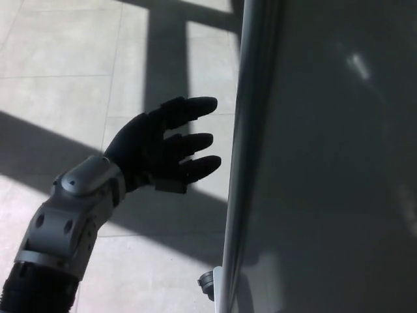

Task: A white board is being place on the right hand side and parallel to the robot and the robot uses its left hand to grab on the leftside of the whiteboard and drag the whiteboard from the right hand side to the left hand side

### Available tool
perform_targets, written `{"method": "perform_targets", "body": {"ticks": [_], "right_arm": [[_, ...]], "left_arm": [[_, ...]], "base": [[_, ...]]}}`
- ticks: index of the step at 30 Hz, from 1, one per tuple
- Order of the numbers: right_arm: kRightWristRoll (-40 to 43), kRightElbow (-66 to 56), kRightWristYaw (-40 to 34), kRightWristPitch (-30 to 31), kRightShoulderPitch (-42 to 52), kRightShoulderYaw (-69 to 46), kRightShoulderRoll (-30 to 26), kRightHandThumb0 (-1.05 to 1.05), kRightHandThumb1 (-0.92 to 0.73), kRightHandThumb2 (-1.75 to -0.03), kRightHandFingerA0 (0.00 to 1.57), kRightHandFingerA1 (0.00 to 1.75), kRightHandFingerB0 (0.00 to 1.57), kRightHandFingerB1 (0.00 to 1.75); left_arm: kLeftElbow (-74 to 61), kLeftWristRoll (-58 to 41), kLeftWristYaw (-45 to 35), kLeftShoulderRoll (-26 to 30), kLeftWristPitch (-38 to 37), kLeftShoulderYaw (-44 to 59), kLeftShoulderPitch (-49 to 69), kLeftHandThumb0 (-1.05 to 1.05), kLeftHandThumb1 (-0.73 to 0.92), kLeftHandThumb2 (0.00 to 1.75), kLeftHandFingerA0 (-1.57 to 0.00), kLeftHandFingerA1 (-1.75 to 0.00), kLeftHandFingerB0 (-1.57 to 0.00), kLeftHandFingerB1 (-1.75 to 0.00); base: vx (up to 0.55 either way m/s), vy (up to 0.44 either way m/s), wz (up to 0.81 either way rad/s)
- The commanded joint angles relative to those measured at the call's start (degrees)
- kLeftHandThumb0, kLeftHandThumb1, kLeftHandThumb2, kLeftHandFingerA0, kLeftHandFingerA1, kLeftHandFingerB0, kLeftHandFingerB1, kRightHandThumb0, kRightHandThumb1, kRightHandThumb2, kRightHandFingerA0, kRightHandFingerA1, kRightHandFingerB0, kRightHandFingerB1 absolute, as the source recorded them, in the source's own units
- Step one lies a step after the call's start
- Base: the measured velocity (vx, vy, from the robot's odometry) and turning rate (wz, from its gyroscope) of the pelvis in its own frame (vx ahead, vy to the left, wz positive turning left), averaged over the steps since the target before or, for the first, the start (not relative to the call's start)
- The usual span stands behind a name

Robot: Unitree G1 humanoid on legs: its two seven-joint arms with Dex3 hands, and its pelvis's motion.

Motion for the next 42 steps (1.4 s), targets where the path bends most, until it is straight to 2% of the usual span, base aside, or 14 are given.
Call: {"method": "perform_targets", "body": {"ticks": [1, 17, 18, 19, 22, 23, 25, 26, 30, 31, 32, 35, 38, 42], "right_arm": [[-0.2, 0.3, -0.9, -1.5, 0.4, 0.3, -1.3, -0.73, -0.64, -0.60, 1.00, 0.76, 0.45, 0.53], [0.0, 1.9, -0.4, -1.6, -0.6, 0.9, -1.6, -0.77, -0.64, -0.59, 1.02, 0.76, 0.48, 0.52], [-0.1, 1.8, -0.5, -1.8, -0.5, 1.1, -1.7, -0.76, -0.48, -0.95, 0.97, 0.83, 0.43, 0.61], [-0.3, 1.7, -0.6, -2.0, -0.5, 1.3, -1.6, -0.76, -0.64, -0.60, 1.00, 0.76, 0.46, 0.51], [-0.4, 1.7, -0.8, -2.0, -0.5, 1.7, -1.5, -0.78, -0.64, -0.60, 1.00, 0.76, 0.46, 0.52], [-0.4, 1.5, -0.9, -1.9, -0.5, 1.9, -1.6, -0.76, -0.48, -0.95, 0.97, 0.84, 0.43, 0.61], [-0.6, 1.3, -1.3, -1.6, -0.5, 2.2, -1.6, -0.76, -0.48, -0.95, 0.97, 0.84, 0.43, 0.61], [-0.4, 1.2, -1.3, -1.5, -0.7, 2.2, -1.5, -0.77, -0.64, -0.60, 1.00, 0.77, 0.46, 0.52], [0.1, 1.0, -0.4, -1.4, -0.6, 2.3, -1.5, -0.78, -0.64, -0.60, 1.01, 0.77, 0.47, 0.53], [-0.2, 0.8, -0.6, -1.4, -0.6, 2.5, -1.6, -0.78, -0.64, -0.60, 1.01, 0.77, 0.47, 0.53], [-0.3, 0.8, -0.7, -1.4, -0.6, 2.6, -1.7, -0.78, -0.64, -0.60, 1.01, 0.77, 0.47, 0.53], [-0.4, 0.7, -1.3, -0.6, -1.0, 2.7, -1.9, -0.75, -0.64, -0.60, 0.99, 0.76, 0.45, 0.51], [-0.3, 0.4, -1.5, 0.0, -1.1, 2.7, -2.0, -0.77, -0.64, -0.60, 1.02, 0.76, 0.47, 0.53], [-0.5, -0.1, -1.5, -0.1, -1.0, 3.1, -2.0, -0.77, -0.64, -0.60, 1.02, 0.77, 0.45, 0.54]], "left_arm": [[3.1, 2.8, -0.1, -0.8, -2.3, -0.6, -2.7, -0.55, 0.36, 0.68, -0.08, -0.40, -0.02, -0.24], [4.1, 7.8, 3.2, -7.2, -0.8, -6.1, -7.3, -0.62, 0.39, 0.66, -0.12, -0.38, -0.05, -0.26], [4.4, 9.2, 3.7, -7.5, -0.9, -7.2, -7.8, -0.64, 0.39, 0.70, -0.12, -0.38, -0.06, -0.25], [5.4, 10.1, 3.9, -8.2, -0.9, -8.2, -8.6, -0.61, 0.39, 0.69, -0.13, -0.39, -0.06, -0.23], [7.9, 8.1, 3.1, -10.2, -1.1, -6.8, -9.1, -0.59, 0.39, 0.64, -0.13, -0.39, -0.07, -0.20], [8.8, 8.2, 3.3, -11.1, -1.7, -6.7, -9.3, -0.57, 0.38, 0.67, -0.15, -0.41, -0.06, -0.24], [10.8, 8.2, 3.9, -12.5, -2.8, -6.4, -9.6, -0.56, 0.38, 0.67, -0.15, -0.41, -0.05, -0.25], [11.8, 8.5, 4.1, -13.1, -3.4, -6.2, -9.8, -0.29, 0.22, 0.81, -0.02, -0.48, 0.00, -0.48], [13.0, 9.0, 4.3, -14.1, -4.5, -6.0, -9.6, -0.28, 0.27, 0.83, -0.02, -0.47, 0.00, -0.48], [13.0, 9.2, 5.0, -14.5, -4.9, -5.9, -9.1, -0.49, 0.41, 0.64, -0.26, -0.42, -0.10, -0.32], [13.0, 9.3, 5.4, -14.6, -5.1, -5.9, -8.9, -0.49, 0.41, 0.64, -0.26, -0.42, -0.10, -0.32], [14.1, 8.9, 7.4, -15.8, -8.4, -3.8, -7.6, -0.15, 0.69, 0.60, -0.84, -0.51, -0.62, -0.41], [15.0, 9.3, 8.4, -15.6, -9.1, -2.5, -7.3, -0.14, 0.79, 0.64, -0.99, -0.61, -0.90, -0.57], [14.6, 9.8, 7.8, -14.1, -8.9, -1.6, -6.9, -0.17, 0.78, 0.63, -0.94, -0.69, -0.85, -0.60]], "base": [[0.00, 0.000, 0.00], [0.00, 0.000, 0.00], [0.00, 0.000, 0.00], [0.00, 0.000, 0.00], [0.00, 0.000, 0.00], [0.00, 0.000, 0.00], [0.00, 0.000, 0.00], [0.00, 0.000, 0.00], [0.00, 0.000, 0.00], [0.00, 0.000, 0.00], [0.00, 0.000, 0.00], [0.00, 0.000, 0.00], [0.00, 0.000, 0.00], [0.00, 0.000, 0.00]]}}
